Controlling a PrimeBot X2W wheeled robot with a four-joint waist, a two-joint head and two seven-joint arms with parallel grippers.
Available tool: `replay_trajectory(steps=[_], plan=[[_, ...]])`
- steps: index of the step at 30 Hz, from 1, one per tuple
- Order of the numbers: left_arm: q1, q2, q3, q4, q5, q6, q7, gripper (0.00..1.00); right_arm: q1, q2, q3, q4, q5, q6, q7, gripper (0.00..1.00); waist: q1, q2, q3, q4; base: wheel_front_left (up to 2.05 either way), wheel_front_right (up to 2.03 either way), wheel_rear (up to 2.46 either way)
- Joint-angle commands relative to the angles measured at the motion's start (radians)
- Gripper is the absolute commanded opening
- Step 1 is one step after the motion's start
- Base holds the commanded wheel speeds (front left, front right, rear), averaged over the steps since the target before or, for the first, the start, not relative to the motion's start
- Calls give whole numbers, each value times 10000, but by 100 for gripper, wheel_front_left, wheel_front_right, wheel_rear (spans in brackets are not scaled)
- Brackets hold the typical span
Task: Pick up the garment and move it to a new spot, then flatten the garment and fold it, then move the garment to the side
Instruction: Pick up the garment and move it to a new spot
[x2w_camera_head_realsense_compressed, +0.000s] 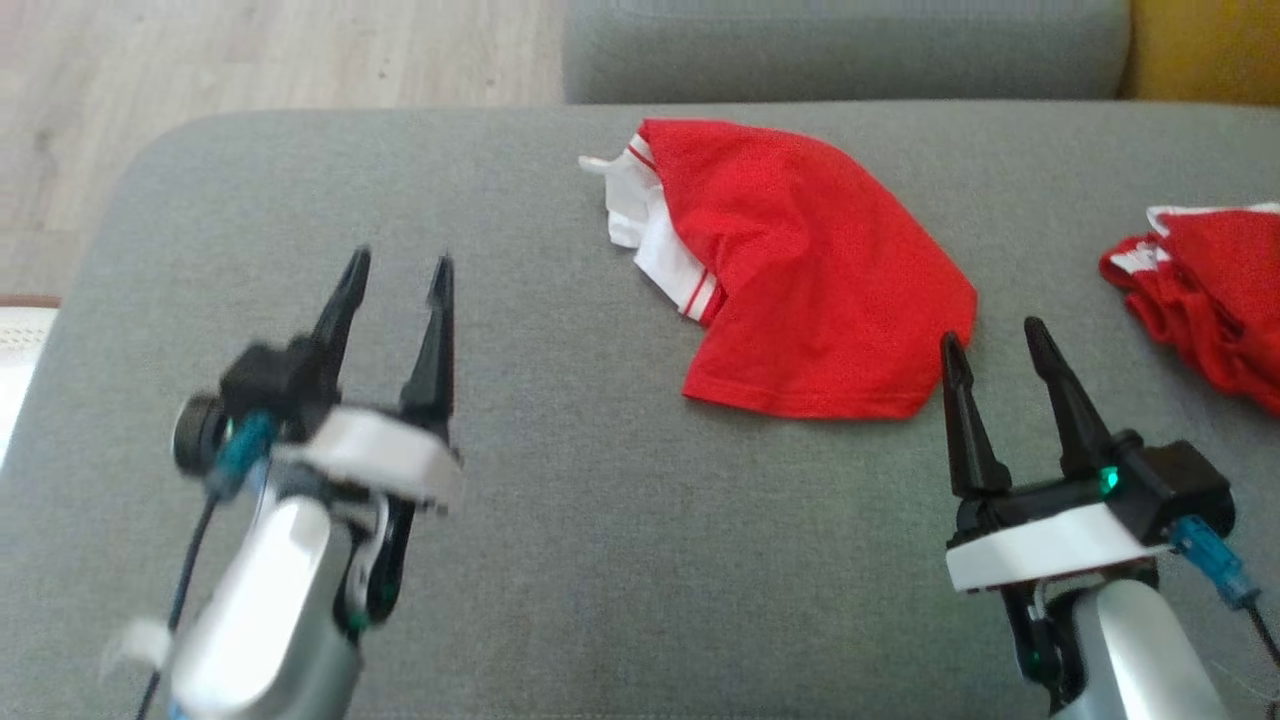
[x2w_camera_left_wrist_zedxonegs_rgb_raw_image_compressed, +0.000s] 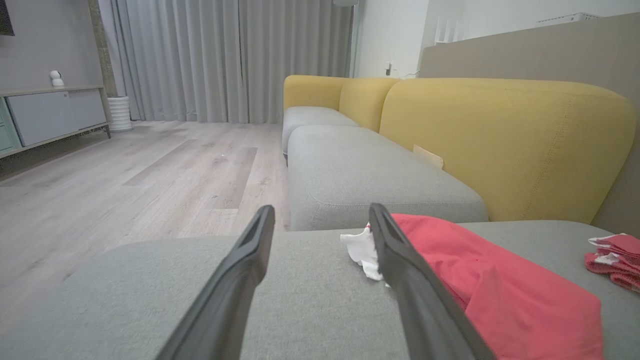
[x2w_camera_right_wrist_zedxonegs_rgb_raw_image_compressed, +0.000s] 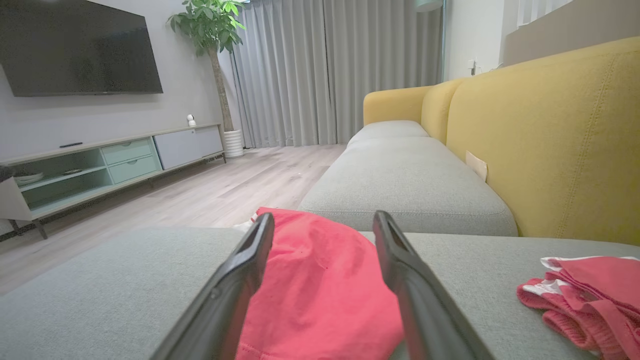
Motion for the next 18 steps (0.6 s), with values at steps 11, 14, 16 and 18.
replay_trajectory(steps=[11,14,16,18], plan=[[2206,-664,1689,-1729,1080,-278,-120,100,418,16,163,-279,142,-9,-44,100,0,0,-522,148,0,0,0],[2428,-887,1918,-1788,1306,-468,-120,100,493,16,170,-254,154,-9,-61,100,0,0,-498,182,0,0,0],[2444,-1000,1995,-1778,1447,-625,-120,100,462,16,237,-270,109,-9,-45,100,0,0,-416,244,0,0,0],[2380,-1087,2073,-1741,1575,-768,-120,100,360,16,399,-318,-14,-9,-25,100,0,0,-311,322,0,0,0]])
